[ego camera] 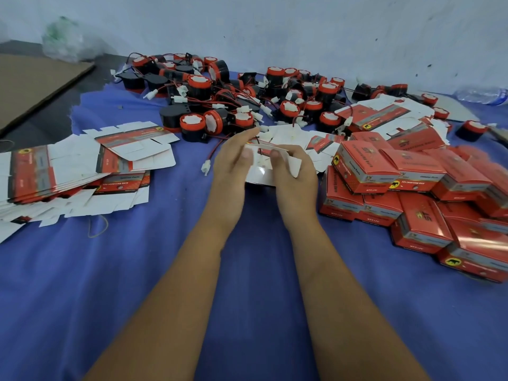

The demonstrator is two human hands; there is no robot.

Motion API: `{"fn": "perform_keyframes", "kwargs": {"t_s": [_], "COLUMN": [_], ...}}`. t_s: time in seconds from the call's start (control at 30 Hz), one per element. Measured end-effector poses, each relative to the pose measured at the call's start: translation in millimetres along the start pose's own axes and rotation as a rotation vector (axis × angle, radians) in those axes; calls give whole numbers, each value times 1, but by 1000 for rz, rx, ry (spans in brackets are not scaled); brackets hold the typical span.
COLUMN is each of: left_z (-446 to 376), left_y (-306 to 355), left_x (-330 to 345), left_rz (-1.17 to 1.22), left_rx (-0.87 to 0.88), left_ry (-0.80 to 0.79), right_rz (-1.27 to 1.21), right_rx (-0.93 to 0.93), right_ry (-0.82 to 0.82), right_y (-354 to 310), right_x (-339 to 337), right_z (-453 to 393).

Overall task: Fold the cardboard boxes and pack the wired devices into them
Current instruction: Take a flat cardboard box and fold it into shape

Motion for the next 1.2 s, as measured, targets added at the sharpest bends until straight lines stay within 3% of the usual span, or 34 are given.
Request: {"fn": "perform_keyframes", "kwargs": {"t_s": [0.1, 0.17, 0.33, 0.43, 0.87, 0.97, 1.1, 1.2], "left_z": [2, 1, -1, -2, -1, -1, 0, -1], "left_y": [4, 0, -5, -5, -9, -9, -8, -14], "left_x": [4, 3, -12, -13, -11, -9, -4, -5], "left_rz": [-257, -350, 9, 65, 309, 170, 14, -98], "left_rx": [187, 189, -48, -86, -279, -266, -190, -213], "left_ry": [16, 60, 188, 204, 117, 103, 34, 35], "right_rz": [-34, -70, -208, -181, 6, -9, -196, -184], "right_rx": [11, 9, 110, 137, -47, 0, 247, 231], "right_ry": [-3, -23, -211, -263, -96, -126, -200, -210], "right_y": [-2, -5, -15, -15, -7, -5, 1, 3], "right_x": [-2, -1, 6, 8, 5, 3, 1, -1], "right_z": [2, 5, 11, 11, 5, 4, -1, -1]}}
Point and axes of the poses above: each hand's wrist, its own z-axis away from the middle knuckle, its own x-axis out of the palm, y = z × x, the point moved 4 cm from there along -z, towards the middle knuckle, and after that the axes turned 6 degrees about y, right-handed, at the moved point
